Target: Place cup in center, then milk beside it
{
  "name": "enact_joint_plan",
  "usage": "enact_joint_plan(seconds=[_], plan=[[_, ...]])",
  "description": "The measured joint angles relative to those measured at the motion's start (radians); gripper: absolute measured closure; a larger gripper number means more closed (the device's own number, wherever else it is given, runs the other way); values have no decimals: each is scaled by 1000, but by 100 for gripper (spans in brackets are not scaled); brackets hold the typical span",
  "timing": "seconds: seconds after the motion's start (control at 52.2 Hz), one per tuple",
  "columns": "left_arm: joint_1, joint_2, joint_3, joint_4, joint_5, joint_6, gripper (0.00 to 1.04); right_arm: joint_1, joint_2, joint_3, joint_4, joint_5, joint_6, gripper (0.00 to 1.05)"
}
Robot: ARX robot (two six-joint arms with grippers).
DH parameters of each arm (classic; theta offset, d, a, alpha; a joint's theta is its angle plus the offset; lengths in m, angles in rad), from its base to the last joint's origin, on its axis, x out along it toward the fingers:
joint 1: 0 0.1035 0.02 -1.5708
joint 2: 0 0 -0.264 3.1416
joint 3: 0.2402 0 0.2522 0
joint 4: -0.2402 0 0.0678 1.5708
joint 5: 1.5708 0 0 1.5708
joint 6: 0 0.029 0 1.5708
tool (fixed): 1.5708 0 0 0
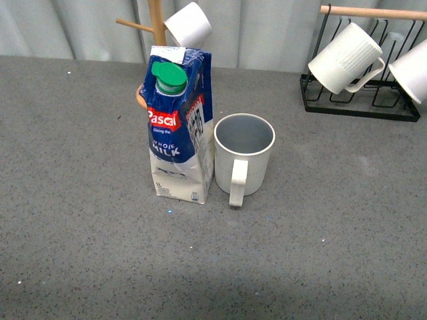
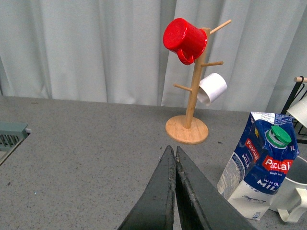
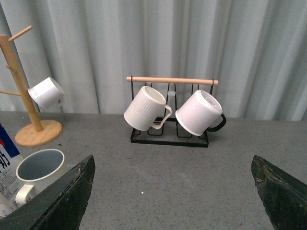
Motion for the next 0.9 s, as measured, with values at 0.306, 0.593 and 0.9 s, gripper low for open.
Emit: enact_joint_plan(seconds=[0.306,0.593,0.9], plan=[[0,-98,0,-98,0,0,101,0,0,0,0,0,0,9],[0,-284,0,-292,0,0,101,0,0,0,0,0,0,9],[0,-289,0,-298,0,0,64,0,0,0,0,0,0,9]])
